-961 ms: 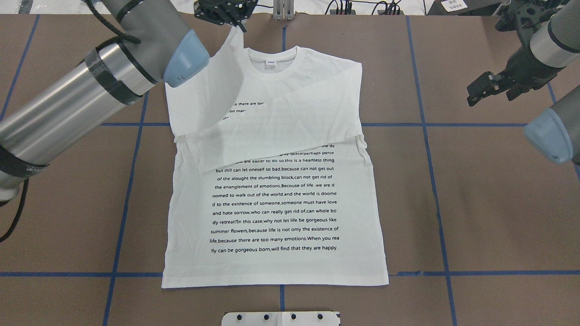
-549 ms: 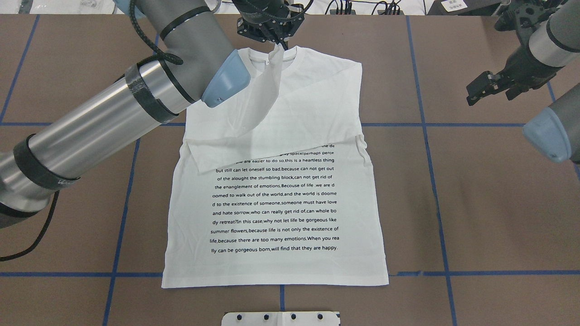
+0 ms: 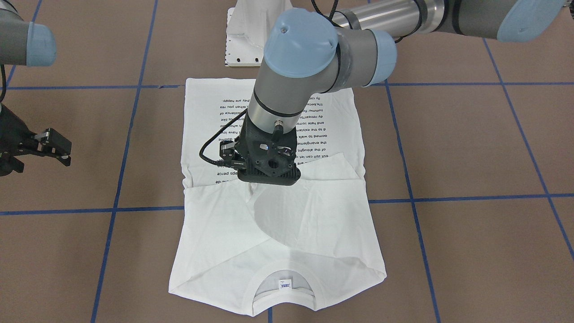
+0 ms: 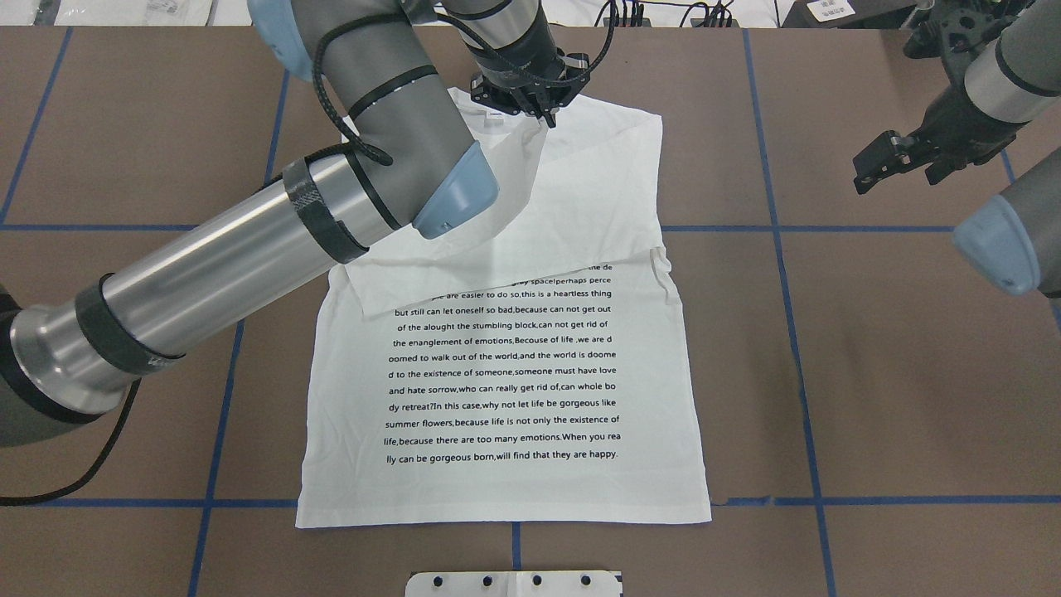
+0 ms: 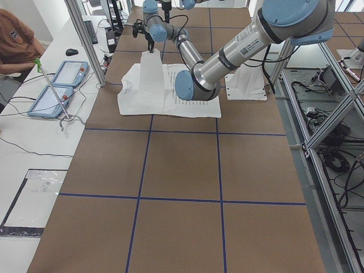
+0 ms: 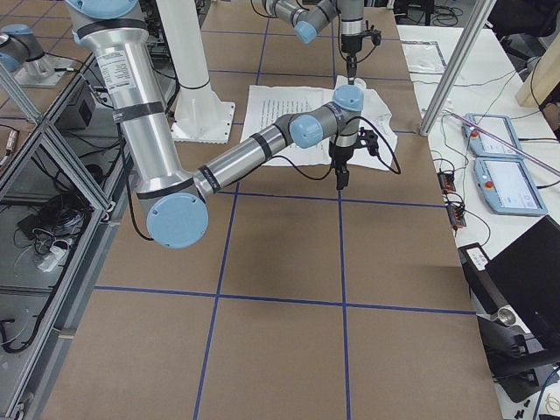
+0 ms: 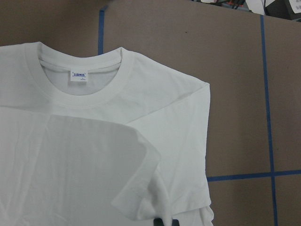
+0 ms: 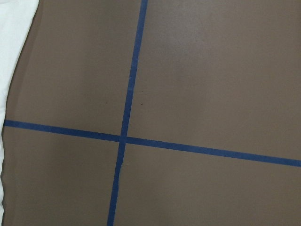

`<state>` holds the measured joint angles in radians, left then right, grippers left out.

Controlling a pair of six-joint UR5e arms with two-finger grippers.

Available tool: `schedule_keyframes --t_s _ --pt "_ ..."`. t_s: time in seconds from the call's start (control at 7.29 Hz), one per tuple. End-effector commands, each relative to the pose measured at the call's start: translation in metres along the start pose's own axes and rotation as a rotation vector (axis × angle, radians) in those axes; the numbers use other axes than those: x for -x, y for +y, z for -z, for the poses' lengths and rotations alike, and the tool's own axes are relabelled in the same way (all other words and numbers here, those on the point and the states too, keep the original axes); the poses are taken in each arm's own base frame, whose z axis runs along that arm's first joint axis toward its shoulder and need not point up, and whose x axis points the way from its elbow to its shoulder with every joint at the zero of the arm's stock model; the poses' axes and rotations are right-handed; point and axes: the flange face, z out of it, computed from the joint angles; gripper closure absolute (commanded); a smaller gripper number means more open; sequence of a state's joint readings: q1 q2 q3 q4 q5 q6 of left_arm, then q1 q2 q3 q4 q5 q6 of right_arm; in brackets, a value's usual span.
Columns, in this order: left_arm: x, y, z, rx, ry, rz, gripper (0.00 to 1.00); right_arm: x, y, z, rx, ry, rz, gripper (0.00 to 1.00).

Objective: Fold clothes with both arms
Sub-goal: 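Grasp the sleeve with the left gripper and carry it across the chest, then lower the sleeve near the opposite shoulder and open the left gripper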

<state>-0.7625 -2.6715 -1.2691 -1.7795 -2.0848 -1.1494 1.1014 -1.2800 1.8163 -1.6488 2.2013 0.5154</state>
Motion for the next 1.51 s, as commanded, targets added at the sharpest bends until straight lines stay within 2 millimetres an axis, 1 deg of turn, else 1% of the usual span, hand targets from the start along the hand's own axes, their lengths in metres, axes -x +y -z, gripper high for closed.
schedule_keyframes --t_s 0.0,0.14,0.27,0.41,0.55,0.82,0.96,1.1,1.24,1.37 --pt "-0.019 0.041 -0.047 0.036 0.013 -0.040 1.00 -0.002 -0.005 -0.006 0.008 0.005 -0.009 0.00" --pt "-0.031 0.070 -0.068 0.069 0.016 -0.060 1.00 -0.002 -0.004 -0.006 0.009 0.005 -0.014 0.00" --pt "-0.043 0.083 -0.073 0.033 0.035 -0.081 1.00 -0.002 -0.005 -0.006 0.008 0.005 -0.015 0.00" --pt "-0.044 0.094 -0.099 0.038 0.056 -0.098 1.00 -0.002 -0.005 -0.006 0.008 0.005 -0.018 0.00" --pt "-0.040 0.091 -0.113 0.030 0.051 -0.090 1.00 -0.002 -0.005 -0.005 0.008 0.005 -0.019 0.00" --pt "-0.040 0.089 -0.116 0.014 0.078 -0.093 1.00 -0.001 -0.005 -0.006 0.010 0.005 -0.019 0.00" --pt "-0.033 0.086 -0.132 -0.001 0.127 -0.068 1.00 0.001 -0.011 -0.007 0.010 0.005 -0.019 0.00" --pt "-0.033 0.084 -0.134 -0.013 0.149 -0.074 1.00 0.001 -0.017 -0.012 0.018 0.010 -0.025 0.00" --pt "-0.035 0.079 -0.131 -0.071 0.153 -0.077 1.00 0.001 -0.020 -0.014 0.019 0.012 -0.027 0.00" --pt "-0.030 0.076 -0.137 -0.097 0.157 -0.079 1.00 0.000 -0.021 -0.016 0.023 0.014 -0.030 0.00"
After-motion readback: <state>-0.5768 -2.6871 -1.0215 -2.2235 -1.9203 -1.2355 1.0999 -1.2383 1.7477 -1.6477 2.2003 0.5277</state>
